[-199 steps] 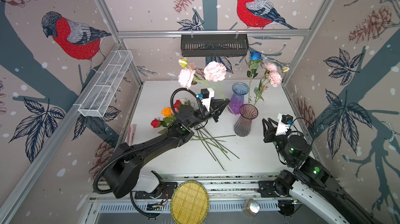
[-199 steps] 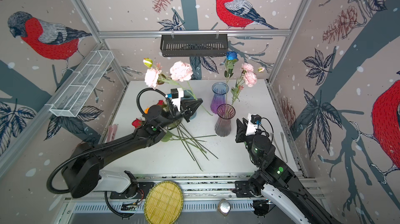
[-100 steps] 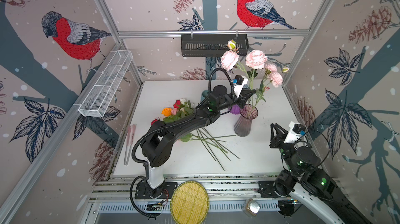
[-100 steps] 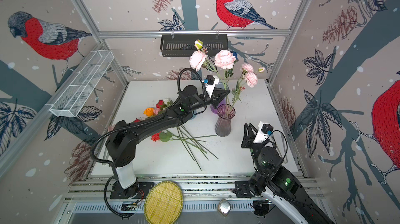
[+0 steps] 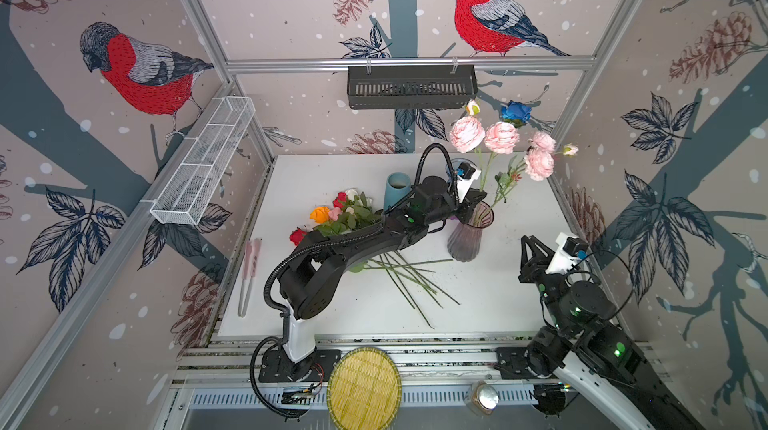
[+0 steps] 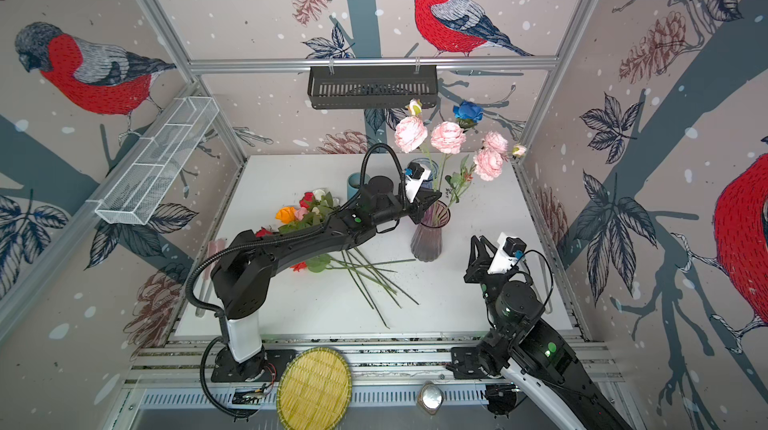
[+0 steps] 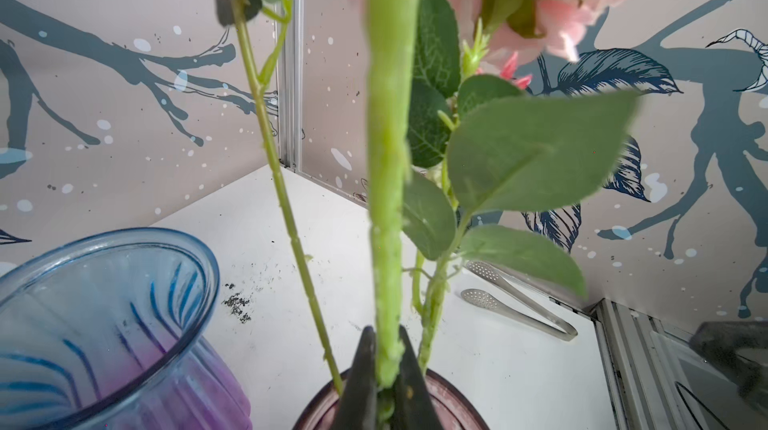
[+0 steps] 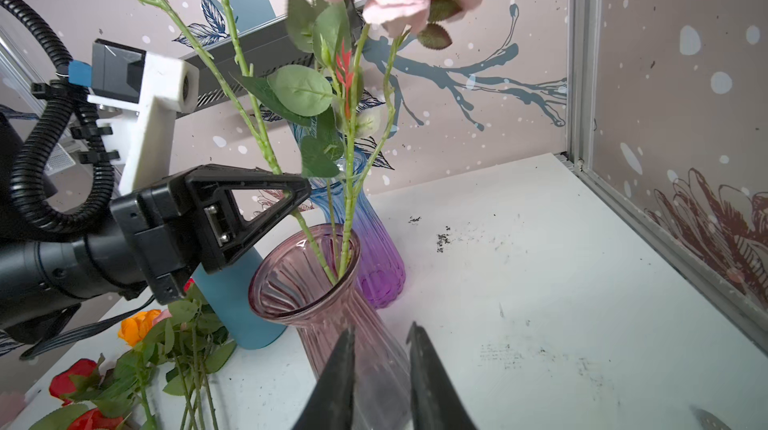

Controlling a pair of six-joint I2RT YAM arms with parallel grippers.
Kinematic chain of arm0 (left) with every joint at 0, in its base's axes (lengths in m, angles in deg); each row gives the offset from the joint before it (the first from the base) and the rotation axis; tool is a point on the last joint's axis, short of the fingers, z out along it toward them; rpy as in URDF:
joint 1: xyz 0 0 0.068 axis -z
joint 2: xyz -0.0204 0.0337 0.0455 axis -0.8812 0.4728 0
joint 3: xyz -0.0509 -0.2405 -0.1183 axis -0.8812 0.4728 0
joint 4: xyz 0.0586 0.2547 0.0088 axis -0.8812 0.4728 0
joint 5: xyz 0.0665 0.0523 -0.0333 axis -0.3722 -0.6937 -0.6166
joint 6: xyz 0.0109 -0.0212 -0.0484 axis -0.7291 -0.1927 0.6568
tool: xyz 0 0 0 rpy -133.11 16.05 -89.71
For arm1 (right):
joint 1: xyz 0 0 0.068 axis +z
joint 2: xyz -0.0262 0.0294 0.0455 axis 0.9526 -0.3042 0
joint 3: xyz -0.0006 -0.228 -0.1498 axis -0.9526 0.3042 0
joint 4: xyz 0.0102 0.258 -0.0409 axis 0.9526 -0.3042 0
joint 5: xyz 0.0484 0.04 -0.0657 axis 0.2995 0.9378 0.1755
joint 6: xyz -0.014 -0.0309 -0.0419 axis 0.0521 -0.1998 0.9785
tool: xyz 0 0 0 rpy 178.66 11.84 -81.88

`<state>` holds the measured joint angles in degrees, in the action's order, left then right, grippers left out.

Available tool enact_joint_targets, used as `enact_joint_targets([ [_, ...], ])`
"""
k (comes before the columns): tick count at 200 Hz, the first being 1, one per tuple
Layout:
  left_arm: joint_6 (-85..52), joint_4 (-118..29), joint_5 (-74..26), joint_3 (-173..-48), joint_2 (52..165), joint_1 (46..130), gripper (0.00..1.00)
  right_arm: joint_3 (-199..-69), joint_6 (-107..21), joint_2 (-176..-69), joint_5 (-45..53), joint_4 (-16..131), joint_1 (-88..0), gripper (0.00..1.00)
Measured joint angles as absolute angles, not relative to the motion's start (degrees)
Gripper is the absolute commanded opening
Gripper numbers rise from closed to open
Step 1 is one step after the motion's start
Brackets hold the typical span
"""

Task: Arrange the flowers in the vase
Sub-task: 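Carry the pink rose over the mauve vase and lower it in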

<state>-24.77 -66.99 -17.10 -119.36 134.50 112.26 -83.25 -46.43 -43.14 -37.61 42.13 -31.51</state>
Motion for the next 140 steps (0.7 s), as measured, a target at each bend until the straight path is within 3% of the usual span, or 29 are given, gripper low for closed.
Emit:
enact_joint_targets([
  [140,-23.15,-70.88,-16.53,-112.83,124.12,112.53,0.0,-83.05,-46.23,-43.33,-36.47,43.31,-31.82,0.27],
])
